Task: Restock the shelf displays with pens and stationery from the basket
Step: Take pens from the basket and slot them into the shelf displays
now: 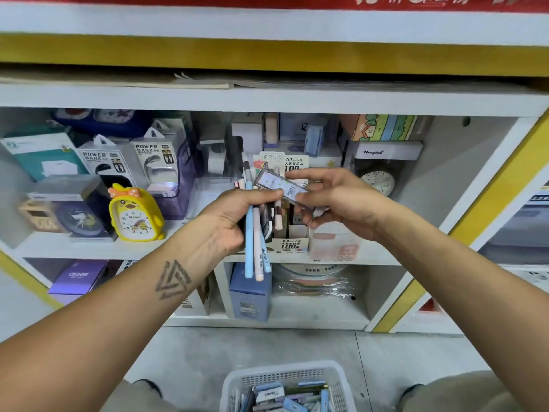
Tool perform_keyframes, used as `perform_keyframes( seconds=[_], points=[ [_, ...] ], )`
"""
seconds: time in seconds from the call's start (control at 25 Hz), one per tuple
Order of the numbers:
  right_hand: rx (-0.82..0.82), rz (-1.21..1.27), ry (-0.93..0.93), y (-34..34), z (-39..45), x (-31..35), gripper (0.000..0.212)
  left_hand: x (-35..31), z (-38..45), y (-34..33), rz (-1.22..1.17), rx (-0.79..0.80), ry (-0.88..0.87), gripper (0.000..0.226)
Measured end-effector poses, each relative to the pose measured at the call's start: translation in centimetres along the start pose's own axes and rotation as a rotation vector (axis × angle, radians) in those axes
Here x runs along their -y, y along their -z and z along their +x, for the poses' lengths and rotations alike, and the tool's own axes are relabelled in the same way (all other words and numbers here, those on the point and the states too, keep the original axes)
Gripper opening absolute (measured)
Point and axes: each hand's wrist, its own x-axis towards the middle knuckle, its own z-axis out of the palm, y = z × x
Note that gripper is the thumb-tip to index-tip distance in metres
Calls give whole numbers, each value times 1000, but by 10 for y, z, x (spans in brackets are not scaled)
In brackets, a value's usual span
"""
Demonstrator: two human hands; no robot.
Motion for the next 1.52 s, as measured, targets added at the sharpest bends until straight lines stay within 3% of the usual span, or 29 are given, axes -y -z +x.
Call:
perform_keyframes(
  seconds=[0.16,0.36,0.48,0.64,0.8,0.88,0.96,1.12,1.2,1.4,1.52],
  points=[
    [-180,-20,90,9,4,-5,38,-5,-4,5,40,-36,11,28],
    [-370,-253,236,25,3,-3,26,-10,-5,12,15,-135,10,21],
    [-392,-678,309,22,7,-9,23,-8,-6,13,37,-128,27,23],
    [-290,-1134,499,11,8,-19,24,-2,-2,12,52,-106,38,28],
    [-282,-1284,554,4,12,-26,11,3,-2,13,89,-72,29,20],
    [-294,-1355,525,4,12,-29,17,4,-2,13,132,-53,20,18],
    [-320,-1283,498,3,14,-30,22,4,-1,12,162,-35,10,16],
    [-325,-318,212,-7,17,-14,17,5,-5,6,208,13,-17,16],
    [-271,-68,124,-11,15,-11,31,7,-7,1,212,30,-25,19],
    [-95,-59,34,-18,6,-10,57,5,-9,-1,126,-73,-117,26],
    [46,-105,-7,-27,2,-10,55,1,-7,2,67,-133,-145,37]
  ],
)
